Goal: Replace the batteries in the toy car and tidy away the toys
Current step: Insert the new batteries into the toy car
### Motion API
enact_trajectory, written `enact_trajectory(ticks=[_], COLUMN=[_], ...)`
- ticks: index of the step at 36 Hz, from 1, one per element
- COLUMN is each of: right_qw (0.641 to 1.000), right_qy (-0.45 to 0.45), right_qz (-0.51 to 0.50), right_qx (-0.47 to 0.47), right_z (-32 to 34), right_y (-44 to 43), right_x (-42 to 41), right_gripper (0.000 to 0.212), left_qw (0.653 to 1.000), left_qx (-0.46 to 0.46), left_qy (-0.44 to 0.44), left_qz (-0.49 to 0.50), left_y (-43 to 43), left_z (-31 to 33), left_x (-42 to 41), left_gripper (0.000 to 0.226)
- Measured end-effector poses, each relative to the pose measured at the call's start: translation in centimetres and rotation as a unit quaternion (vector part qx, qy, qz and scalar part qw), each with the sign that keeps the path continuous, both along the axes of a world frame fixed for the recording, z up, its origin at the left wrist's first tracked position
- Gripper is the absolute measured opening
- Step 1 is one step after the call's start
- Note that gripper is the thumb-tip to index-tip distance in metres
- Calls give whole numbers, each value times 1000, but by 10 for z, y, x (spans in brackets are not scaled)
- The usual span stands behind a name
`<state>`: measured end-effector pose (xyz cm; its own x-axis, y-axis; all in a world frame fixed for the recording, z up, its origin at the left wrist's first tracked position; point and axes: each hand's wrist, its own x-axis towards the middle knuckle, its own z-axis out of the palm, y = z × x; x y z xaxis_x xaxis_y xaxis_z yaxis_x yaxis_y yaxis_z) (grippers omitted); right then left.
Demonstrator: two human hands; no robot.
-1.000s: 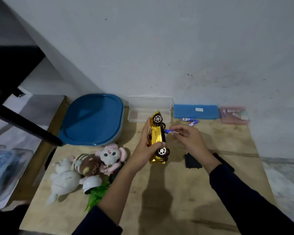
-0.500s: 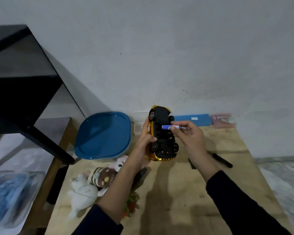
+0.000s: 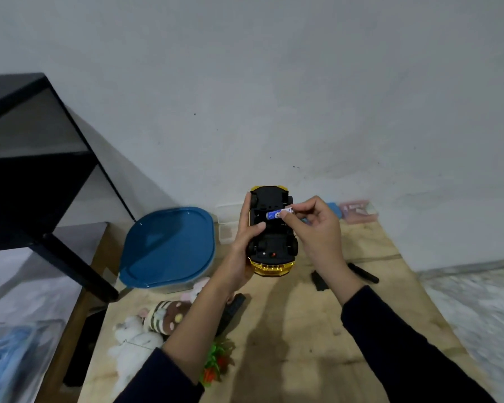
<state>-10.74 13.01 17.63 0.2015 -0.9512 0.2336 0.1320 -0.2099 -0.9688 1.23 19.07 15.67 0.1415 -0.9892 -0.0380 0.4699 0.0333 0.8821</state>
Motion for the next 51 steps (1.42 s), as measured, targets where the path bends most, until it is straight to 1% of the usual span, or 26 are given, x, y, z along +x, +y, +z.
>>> enact_trajectory(ticks=[2, 3, 4, 10, 12, 17, 20, 23, 28, 32, 35, 38, 40, 44, 45, 47, 49, 51], right_qw=[1000, 1000, 1000, 999, 997, 985, 983, 978, 951, 919, 900, 900, 899, 885, 879, 879, 897, 914], right_qy=[13, 16, 18, 28, 39, 87, 86, 90, 150, 203, 234, 245, 264, 333, 347, 345, 325, 305], right_qz=[-9, -13, -16, -10, -15, -70, -78, -77, -77, -59, -43, -14, 16, 99, 119, 153, 161, 149], right_qx=[-6, -9, -12, -41, -60, -131, -141, -171, -260, -332, -364, -359, -348, -310, -305, -290, -253, -222], right_z=[2, 4, 5, 6, 4, 4, 3, -1, -9, -13, -17, -22, -25, -27, -25, -24, -26, -32], right_y=[1, 2, 2, 6, 8, 11, 16, 18, 16, 14, 12, 8, 4, -7, -11, -21, -31, -42], right_x=[-1, -2, -4, -6, -5, -5, -2, 1, 1, 4, 4, 5, 6, 5, 5, 3, 2, 0], right_gripper=[24, 24, 24, 22, 20, 20, 19, 18, 15, 19, 19, 14, 16, 45, 48, 41, 28, 23], left_qw=[999, 998, 997, 993, 992, 990, 986, 982, 974, 968, 965, 966, 967, 978, 981, 984, 986, 987], left_qx=[3, 4, 4, 5, 0, -22, -37, -49, -57, -53, -48, -39, -33, -18, -12, -4, 1, 8], left_qy=[-28, -43, -58, -103, -114, -135, -160, -182, -219, -244, -257, -254, -249, -209, -195, -175, -163, -157], left_qz=[-31, -47, -54, -52, -45, -17, -6, -13, -33, -26, -28, -33, -33, -13, -3, 13, 26, 40], left_y=[3, 4, 5, 9, 12, 18, 21, 24, 28, 29, 29, 28, 26, 20, 18, 13, 6, -3], left_z=[0, 1, 1, 5, 5, 4, 6, 10, 13, 14, 14, 10, 6, -10, -14, -22, -28, -35], left_x=[1, 2, 3, 10, 9, 7, 9, 10, 14, 19, 21, 24, 26, 28, 28, 26, 23, 23], left_gripper=[101, 109, 112, 103, 103, 106, 109, 112, 115, 116, 116, 116, 115, 114, 115, 114, 112, 111])
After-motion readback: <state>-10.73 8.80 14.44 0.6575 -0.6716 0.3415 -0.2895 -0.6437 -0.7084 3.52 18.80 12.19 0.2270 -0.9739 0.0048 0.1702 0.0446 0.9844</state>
